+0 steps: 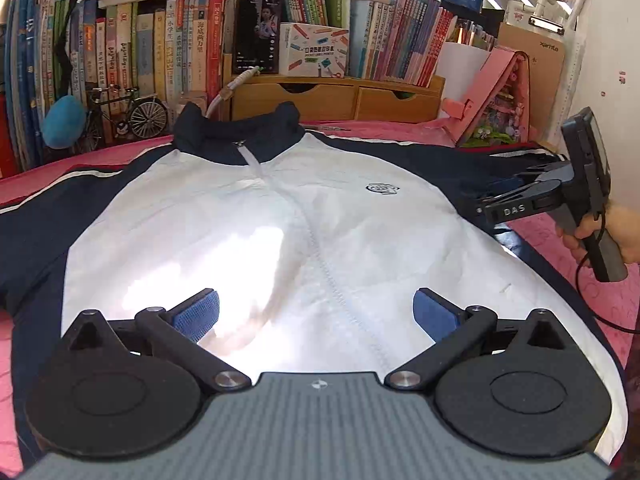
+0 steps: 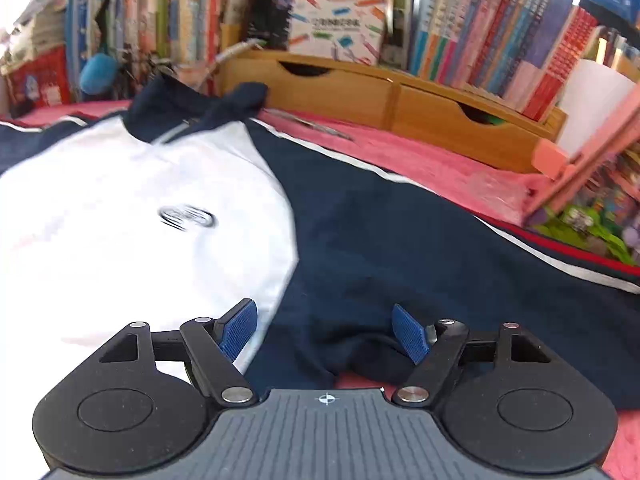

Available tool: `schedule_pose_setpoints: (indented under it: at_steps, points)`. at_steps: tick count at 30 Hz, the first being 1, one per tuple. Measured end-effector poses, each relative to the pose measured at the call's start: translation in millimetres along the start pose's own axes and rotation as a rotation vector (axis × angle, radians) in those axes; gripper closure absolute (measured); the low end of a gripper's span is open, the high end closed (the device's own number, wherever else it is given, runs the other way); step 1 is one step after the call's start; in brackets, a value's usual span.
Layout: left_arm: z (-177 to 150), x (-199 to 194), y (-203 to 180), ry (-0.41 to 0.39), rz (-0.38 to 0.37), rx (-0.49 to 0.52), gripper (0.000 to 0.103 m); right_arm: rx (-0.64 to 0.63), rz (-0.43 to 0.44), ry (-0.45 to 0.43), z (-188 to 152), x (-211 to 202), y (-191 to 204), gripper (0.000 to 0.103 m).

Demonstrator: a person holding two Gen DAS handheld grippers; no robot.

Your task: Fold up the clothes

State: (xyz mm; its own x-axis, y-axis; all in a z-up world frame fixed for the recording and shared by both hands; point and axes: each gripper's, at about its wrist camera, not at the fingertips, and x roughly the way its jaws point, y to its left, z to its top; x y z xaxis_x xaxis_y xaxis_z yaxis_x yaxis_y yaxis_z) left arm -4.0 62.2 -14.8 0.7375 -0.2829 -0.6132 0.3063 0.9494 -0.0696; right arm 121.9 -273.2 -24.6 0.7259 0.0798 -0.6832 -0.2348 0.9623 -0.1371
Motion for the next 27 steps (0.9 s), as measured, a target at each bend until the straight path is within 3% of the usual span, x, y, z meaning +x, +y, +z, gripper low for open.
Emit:
schedule_pose_setpoints:
  at_steps: [1,4,7,9,13,15,18,20,25,27]
  points:
    - [-7.4,-9.4,5.1,0.011,0.052,0.008,0.0,0.074,-0.016,0.002,-9.2,-1.3,-23.7,0.006]
    - [-25.0,-34.7,21.3,0.046,0.166,0.026,0.0,0.291,0.028,0.015,-20.1,-13.0,-58.6,0.006]
    - [-32.1,-49.7,32.4,0.062,0.221,0.008,0.0,0.177,0.05,-0.114,-10.8,-41.8,-24.7,0.009]
    - [-32.4,-52.2,36.2,0.062,0.229,-0.022,0.0,0.13,0.118,-0.179,-1.2,-58.4,-0.7,0.009]
    - [-18.5,-47.5,47.4,0.017,0.181,-0.07,0.0,0.13,0.335,-0.174,20.7,-61.7,49.4,0.007]
    - [-6.2,-38.4,53.8,-0.005,0.178,-0.074,0.0,0.112,0.382,-0.149,28.1,-54.2,78.8,0.007]
    - [17.4,-11.8,68.0,-0.016,0.199,-0.061,0.0,0.083,0.371,-0.136,36.4,-40.3,114.1,0.006]
    - [30.4,12.3,76.9,-0.001,0.256,-0.018,0.0,0.068,0.334,-0.128,40.2,-29.7,132.8,0.005]
    - [41.9,77.6,107.1,0.088,0.494,0.111,0.0,0.063,0.248,-0.08,46.3,3.4,144.8,0.005]
    - [41.3,87.4,122.4,0.051,0.586,0.153,0.0,0.07,0.218,-0.059,49.0,19.4,142.2,0.005]
